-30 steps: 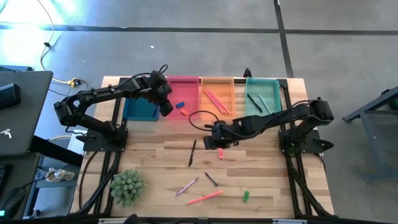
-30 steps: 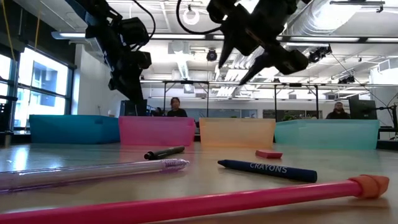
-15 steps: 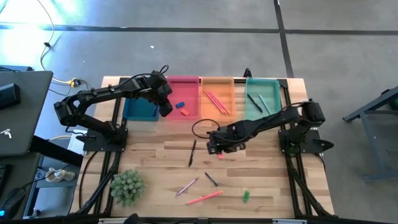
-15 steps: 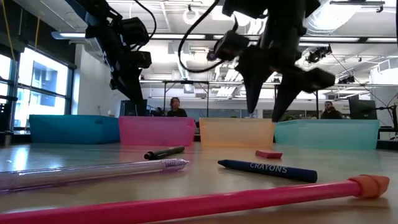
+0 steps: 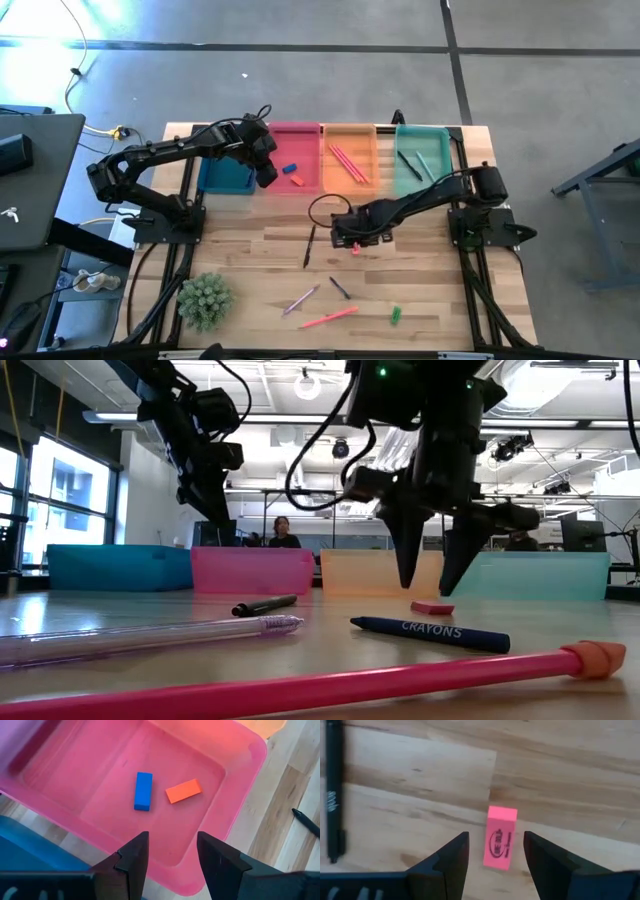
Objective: Sort crayons/erasers/pens/pencils in bins
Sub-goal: Put the pink eraser into the pink bin
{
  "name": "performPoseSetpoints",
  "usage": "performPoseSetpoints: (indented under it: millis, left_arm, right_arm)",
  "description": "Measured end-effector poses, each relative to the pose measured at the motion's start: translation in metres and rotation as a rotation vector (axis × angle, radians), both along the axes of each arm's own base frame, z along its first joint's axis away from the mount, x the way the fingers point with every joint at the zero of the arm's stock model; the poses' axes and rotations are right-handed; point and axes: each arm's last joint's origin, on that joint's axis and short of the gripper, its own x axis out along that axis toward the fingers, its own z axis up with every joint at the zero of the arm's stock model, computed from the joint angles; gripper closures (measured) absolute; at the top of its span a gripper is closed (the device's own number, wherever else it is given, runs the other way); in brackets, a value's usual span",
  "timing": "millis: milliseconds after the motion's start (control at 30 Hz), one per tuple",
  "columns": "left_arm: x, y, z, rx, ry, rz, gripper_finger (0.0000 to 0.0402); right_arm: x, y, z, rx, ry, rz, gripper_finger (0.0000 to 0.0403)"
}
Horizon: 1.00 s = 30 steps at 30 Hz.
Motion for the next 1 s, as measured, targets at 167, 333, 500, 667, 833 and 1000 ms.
performPoseSetpoints:
  millis: [167, 333, 500, 667, 833, 1000]
  left_arm:
    - [0.0, 0.0, 0.0, 0.0, 0.0, 0.0, 0.0248]
    - [0.0, 0.0, 0.0, 0.0, 0.0, 0.0, 0.0248]
    - [0.0, 0.0, 0.0, 0.0, -0.001, -0.001, 0.0248]
    - [0.0, 0.0, 0.0, 0.0, -0.001, 0.0, 0.0248]
    - [0.0, 0.0, 0.0, 0.001, -0.001, -0.001, 0.0248]
    - [0.0, 0.0, 0.0, 0.002, -0.002, 0.0, 0.0248]
  right_arm:
    - [0.002, 0.002, -0.01, -0.018, 0.024, 0.001, 0.0222]
    - [0.002, 0.009, -0.017, -0.044, 0.039, 0.02, 0.0222]
    - [-0.001, 0.017, -0.018, -0.105, 0.049, 0.013, 0.0222]
    - [-0.003, 0.018, -0.02, -0.115, 0.081, -0.006, 0.0244]
    - [-0.005, 0.017, -0.024, -0.12, 0.105, -0.004, 0.0293]
    - [-0.006, 0.017, -0.024, -0.126, 0.126, -0.006, 0.0332]
